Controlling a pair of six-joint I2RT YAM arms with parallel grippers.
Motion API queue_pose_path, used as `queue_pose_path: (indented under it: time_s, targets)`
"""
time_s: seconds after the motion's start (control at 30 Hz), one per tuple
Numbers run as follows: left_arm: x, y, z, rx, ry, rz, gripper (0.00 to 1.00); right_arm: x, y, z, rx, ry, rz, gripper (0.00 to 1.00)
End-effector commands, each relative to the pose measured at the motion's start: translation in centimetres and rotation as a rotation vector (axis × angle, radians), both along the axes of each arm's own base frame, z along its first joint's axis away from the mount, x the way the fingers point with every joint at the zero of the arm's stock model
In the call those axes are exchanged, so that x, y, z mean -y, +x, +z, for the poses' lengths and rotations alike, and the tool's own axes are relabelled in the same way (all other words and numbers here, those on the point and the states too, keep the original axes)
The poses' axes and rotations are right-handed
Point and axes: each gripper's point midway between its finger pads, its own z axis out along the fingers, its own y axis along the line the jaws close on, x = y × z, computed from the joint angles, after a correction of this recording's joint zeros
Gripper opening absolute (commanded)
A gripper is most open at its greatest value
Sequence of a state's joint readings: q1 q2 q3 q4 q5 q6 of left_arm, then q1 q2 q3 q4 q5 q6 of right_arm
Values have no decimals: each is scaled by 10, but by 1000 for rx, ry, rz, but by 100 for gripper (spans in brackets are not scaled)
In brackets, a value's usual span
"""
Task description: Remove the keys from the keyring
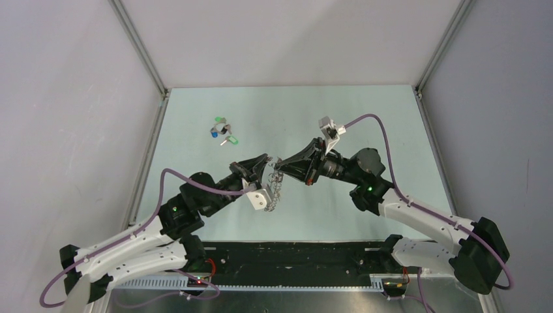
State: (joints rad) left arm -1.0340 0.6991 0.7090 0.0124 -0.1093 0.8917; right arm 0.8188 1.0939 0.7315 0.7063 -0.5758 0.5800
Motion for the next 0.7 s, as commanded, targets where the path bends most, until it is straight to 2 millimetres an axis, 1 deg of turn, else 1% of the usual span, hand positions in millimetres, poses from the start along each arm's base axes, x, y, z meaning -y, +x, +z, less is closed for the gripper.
queue_pose_path:
  time_s: [0.0,0.27,0.3,0.33,0.67]
  targets:
    - [-13,8,19,45,-48,71,0,-1,-19,12,-2,11,96,0]
    - [-12,8,19,42,-49,69,0,-7,-8,-8,-74,-74,77,0]
    - [-12,8,19,41,-49,67,0,-7,-8,-7,-77,-76,78,0]
    - [-11,8,18,40,-49,66,0,-9,-7,-11,-90,-91,84,0]
    - [-10,6,21,35,-61,53,0,-19,-2,-20,-111,-132,106,0]
